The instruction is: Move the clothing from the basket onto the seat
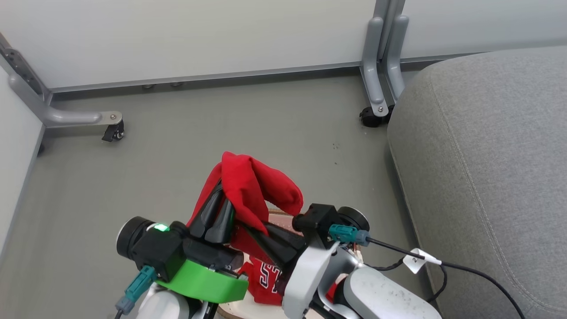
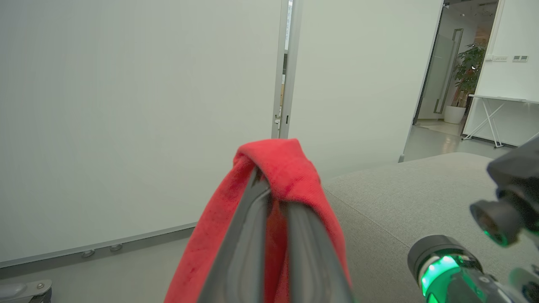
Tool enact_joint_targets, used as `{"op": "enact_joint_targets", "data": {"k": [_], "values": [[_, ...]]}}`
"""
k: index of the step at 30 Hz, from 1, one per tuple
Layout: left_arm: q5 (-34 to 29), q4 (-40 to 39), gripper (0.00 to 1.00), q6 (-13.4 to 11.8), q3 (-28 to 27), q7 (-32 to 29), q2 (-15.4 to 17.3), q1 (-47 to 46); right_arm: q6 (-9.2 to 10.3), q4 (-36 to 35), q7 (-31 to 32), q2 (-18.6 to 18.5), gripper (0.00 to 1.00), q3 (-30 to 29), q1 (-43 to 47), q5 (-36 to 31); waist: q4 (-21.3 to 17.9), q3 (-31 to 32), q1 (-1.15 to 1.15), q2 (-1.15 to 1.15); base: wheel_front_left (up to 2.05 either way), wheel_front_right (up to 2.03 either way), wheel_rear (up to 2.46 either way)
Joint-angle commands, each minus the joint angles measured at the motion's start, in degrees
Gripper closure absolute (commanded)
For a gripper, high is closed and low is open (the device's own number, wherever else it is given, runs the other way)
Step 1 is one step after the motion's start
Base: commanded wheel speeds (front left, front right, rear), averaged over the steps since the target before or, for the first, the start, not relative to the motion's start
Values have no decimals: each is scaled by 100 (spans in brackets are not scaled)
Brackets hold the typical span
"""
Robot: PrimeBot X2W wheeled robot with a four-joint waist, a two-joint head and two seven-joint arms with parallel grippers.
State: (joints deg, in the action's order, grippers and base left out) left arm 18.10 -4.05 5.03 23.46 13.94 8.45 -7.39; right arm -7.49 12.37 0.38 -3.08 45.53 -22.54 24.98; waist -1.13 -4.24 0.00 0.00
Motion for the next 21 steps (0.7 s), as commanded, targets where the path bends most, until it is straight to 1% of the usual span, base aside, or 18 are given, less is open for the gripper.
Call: {"op": "enact_joint_targets", "data": {"k": [1, 2, 3, 4, 5, 12, 14, 21], "values": [[14, 2, 100, -25, -1, 1, 53, -101, 0, -3, -46, -7, 100, -33, -62, -41, 7, -25, 0, 0, 0, 0, 0], [15, 13, 100, -26, 9, -23, 57, -98, 0, -6, -51, -6, 100, -49, -68, -58, 9, -34, 0, 0, 0, 0, 0], [13, 6, 80, -39, 12, -24, 52, -106, 0, -14, -76, -6, 100, -85, -87, -77, 17, -50, 0, 0, 0, 0, 0], [-39, 9, 38, -60, 20, -41, 70, -118, 0, -14, -86, -5, 100, -107, -108, -113, 23, -63, 0, 0, 0, 0, 0], [-94, 7, 0, -69, 50, -57, 98, -124, 0, -1, -98, -5, 100, -126, -125, -146, 32, -79, 0, 0, 0, 0, 0], [-173, -109, 0, -122, 146, -138, 235, 199, 0, 67, -175, -2, 100, -245, -202, -319, 95, -152, 0, 0, 0, 0, 0], [-229, -173, 0, -123, 198, -221, 327, 314, 0, 94, -208, -21, 100, -286, -243, -397, 138, -175, 0, 0, 0, 0, 0], [-315, -460, 0, -9, 497, -613, 716, 713, 0, 270, -299, -48, 100, -416, -280, -519, 238, -232, 0, 0, 0, 0, 0]]}}
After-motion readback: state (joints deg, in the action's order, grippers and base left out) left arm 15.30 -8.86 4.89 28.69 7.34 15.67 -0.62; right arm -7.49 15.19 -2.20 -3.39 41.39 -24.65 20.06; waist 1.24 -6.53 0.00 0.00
